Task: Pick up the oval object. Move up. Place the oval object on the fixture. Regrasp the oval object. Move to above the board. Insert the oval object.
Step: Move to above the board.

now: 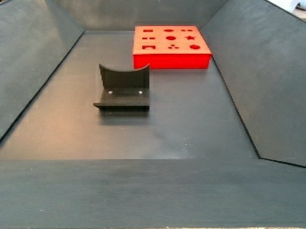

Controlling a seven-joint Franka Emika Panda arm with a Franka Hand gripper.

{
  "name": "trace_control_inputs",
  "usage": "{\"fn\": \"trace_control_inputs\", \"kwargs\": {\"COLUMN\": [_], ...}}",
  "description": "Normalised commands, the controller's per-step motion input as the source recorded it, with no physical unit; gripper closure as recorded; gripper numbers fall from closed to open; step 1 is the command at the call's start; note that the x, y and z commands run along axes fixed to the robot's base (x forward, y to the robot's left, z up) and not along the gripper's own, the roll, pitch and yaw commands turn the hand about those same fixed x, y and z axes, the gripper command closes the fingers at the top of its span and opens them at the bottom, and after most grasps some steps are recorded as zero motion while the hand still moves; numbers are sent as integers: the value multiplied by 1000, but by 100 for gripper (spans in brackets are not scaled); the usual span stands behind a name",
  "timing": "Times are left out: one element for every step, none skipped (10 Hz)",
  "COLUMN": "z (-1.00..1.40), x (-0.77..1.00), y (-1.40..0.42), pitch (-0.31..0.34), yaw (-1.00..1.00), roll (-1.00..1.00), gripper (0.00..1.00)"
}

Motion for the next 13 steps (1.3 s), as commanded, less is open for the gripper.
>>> {"fn": "trace_control_inputs", "kwargs": {"z": [180,-259,-261,-248,-257,-240,-233,-231,-212,-162,-103,-65,-38], "x": [14,-583,-578,-566,-551,-532,-508,-500,-474,-358,-224,-123,-73], "y": [-19,-1000,-1000,-1000,-1000,-1000,-1000,-1000,-1000,-792,-517,-304,-168], "pitch": [98,96,89,62,31,5,-30,-44,-79,-110,-136,-161,-187], "yaw": [79,1000,1000,1000,1000,1000,1000,1000,1000,1000,1000,1000,1000], "roll": [-71,-523,-512,-499,-494,-479,-462,-456,-435,-416,-402,-392,-383], "gripper": [100,100,100,100,100,100,100,100,100,100,100,100,100]}}
